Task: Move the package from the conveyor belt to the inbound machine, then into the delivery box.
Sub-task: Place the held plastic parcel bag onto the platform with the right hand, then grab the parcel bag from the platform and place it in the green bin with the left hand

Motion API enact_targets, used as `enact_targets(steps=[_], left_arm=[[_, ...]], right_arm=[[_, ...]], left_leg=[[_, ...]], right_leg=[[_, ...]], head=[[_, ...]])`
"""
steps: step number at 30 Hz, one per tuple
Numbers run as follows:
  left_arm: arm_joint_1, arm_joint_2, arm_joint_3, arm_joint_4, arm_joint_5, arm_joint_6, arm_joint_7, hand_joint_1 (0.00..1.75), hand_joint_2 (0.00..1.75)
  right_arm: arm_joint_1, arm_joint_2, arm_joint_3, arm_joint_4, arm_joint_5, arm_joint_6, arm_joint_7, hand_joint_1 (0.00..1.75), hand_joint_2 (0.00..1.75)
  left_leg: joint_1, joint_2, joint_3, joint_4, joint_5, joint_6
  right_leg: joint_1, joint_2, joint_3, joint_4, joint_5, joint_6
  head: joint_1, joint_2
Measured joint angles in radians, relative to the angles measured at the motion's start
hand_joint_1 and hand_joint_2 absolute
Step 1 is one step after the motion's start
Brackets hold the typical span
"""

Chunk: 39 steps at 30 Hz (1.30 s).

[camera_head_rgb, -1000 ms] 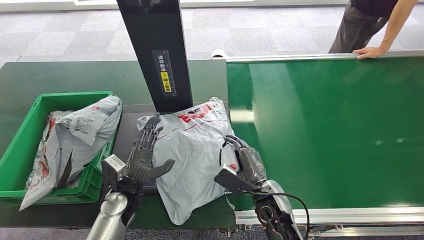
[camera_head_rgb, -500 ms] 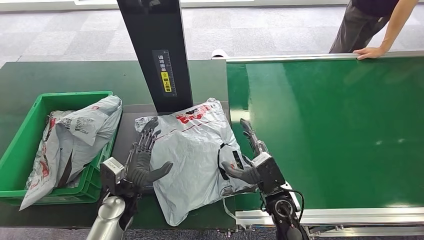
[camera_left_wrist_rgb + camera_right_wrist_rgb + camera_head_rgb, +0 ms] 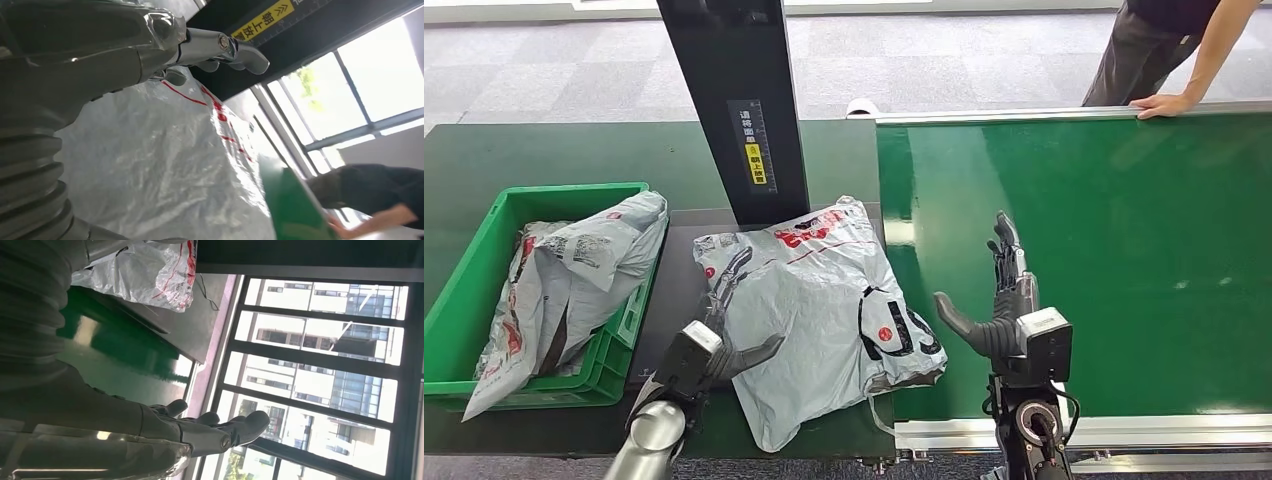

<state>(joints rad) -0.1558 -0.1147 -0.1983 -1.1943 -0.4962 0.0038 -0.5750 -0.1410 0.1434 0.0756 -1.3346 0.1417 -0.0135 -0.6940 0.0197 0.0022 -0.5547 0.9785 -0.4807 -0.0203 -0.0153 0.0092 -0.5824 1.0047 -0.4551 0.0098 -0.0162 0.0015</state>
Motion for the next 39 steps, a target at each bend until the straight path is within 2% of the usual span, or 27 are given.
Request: enact_targets(steps=[7, 12, 16, 18, 24, 31, 32, 33, 35, 36, 37, 39], left_arm=[[0.0, 0.006, -0.027, -0.002, -0.104, 0.077, 0.04, 0.0, 1.75], [-0.001, 0.015, -0.066, 0.0, -0.385, 0.231, 0.146, 0.0, 1.75], [-0.001, 0.019, -0.101, 0.008, -0.561, 0.266, 0.222, 0.0, 1.75], [-0.001, 0.02, -0.112, 0.015, -0.611, 0.25, 0.252, 0.0, 1.75], [-0.001, 0.019, -0.122, 0.072, -0.637, 0.087, 0.285, 0.0, 1.75], [-0.013, 0.016, -0.126, 0.126, -0.641, 0.06, 0.289, 0.01, 1.75], [-0.016, 0.016, -0.126, 0.129, -0.64, 0.051, 0.29, 0.21, 1.75], [-0.017, 0.016, -0.127, 0.132, -0.638, 0.04, 0.292, 0.57, 1.75], [-0.019, 0.015, -0.13, 0.138, -0.635, 0.018, 0.298, 1.41, 1.75], [-0.019, 0.015, -0.132, 0.14, -0.635, 0.012, 0.302, 1.65, 1.75], [-0.019, 0.015, -0.135, 0.142, -0.635, 0.009, 0.306, 1.72, 1.75], [-0.02, 0.014, -0.139, 0.146, -0.636, 0.013, 0.313, 1.75, 1.75]], right_arm=[[0.01, 0.0, -0.003, -0.02, 0.003, -0.01, -0.004, 0.0, 1.75], [0.012, 0.003, -0.005, -0.025, 0.023, -0.012, 0.002, 0.0, 1.75], [0.012, 0.007, -0.007, -0.025, 0.038, -0.009, 0.011, 0.0, 1.75], [0.012, 0.009, -0.008, -0.024, 0.044, -0.006, 0.013, 0.0, 1.75], [0.008, 0.019, -0.011, -0.013, 0.056, 0.006, 0.027, 0.0, 1.75], [0.005, 0.027, -0.015, 0.001, 0.059, 0.007, 0.037, 0.0, 1.75], [0.004, 0.027, -0.015, 0.003, 0.059, 0.007, 0.042, 0.0, 1.75], [0.003, 0.028, -0.016, 0.005, 0.06, 0.007, 0.05, 0.0, 1.75], [0.001, 0.03, -0.017, 0.011, 0.062, 0.006, 0.068, 0.0, 1.75], [0.001, 0.03, -0.018, 0.015, 0.063, 0.006, 0.076, 0.0, 1.75], [0.0, 0.03, -0.018, 0.02, 0.064, 0.006, 0.081, 0.0, 1.75], [0.0, 0.03, -0.019, 0.029, 0.065, 0.005, 0.087, 0.0, 1.75]], left_leg=[[0.0, 0.0, 0.0, 0.0, 0.0, 0.0], [0.0, 0.0, 0.0, 0.0, 0.0, 0.0], [0.0, 0.0, 0.0, 0.0, 0.0, 0.0], [0.0, 0.0, 0.0, 0.0, 0.0, 0.0], [0.0, 0.0, 0.0, 0.0, 0.0, 0.0], [0.0, -0.002, 0.002, 0.0, 0.0, 0.0], [0.0, -0.002, 0.002, 0.0, 0.0, 0.0], [0.0, -0.002, 0.002, 0.0, 0.0, 0.0], [0.0, -0.002, 0.003, 0.0, 0.0, 0.0], [0.0, -0.003, 0.003, 0.0, 0.0, 0.0], [0.0, -0.003, 0.004, 0.0, 0.0, 0.001], [0.0, -0.005, 0.004, 0.0, 0.001, 0.001]], right_leg=[[0.0, 0.0, 0.0, 0.0, 0.0, 0.0], [0.0, 0.0, 0.0, 0.0, 0.0, 0.0], [0.0, 0.0, 0.0, 0.0, 0.0, 0.0], [0.0, 0.0, 0.0, 0.0, 0.0, 0.0], [0.0, 0.0, 0.0, 0.0, 0.0, 0.0], [0.0, -0.002, 0.004, 0.0, 0.0, 0.0], [0.0, -0.003, 0.004, 0.0, 0.0, 0.0], [0.0, -0.003, 0.005, 0.0, 0.0, 0.0], [0.0, -0.003, 0.006, 0.0, 0.0, 0.0], [0.0, -0.004, 0.006, 0.0, 0.0, 0.0], [0.0, -0.005, 0.007, 0.0, 0.0, 0.0], [0.0, -0.007, 0.008, 0.0, 0.0, 0.0]], head=[[0.0, 0.0], [0.0, 0.0], [0.0, 0.0], [0.0, 0.0], [0.0, 0.0], [0.0, 0.0], [0.0, 0.0], [0.0, 0.0], [0.0, 0.0], [0.0, 0.0], [0.0, 0.0], [0.0, 0.0]])
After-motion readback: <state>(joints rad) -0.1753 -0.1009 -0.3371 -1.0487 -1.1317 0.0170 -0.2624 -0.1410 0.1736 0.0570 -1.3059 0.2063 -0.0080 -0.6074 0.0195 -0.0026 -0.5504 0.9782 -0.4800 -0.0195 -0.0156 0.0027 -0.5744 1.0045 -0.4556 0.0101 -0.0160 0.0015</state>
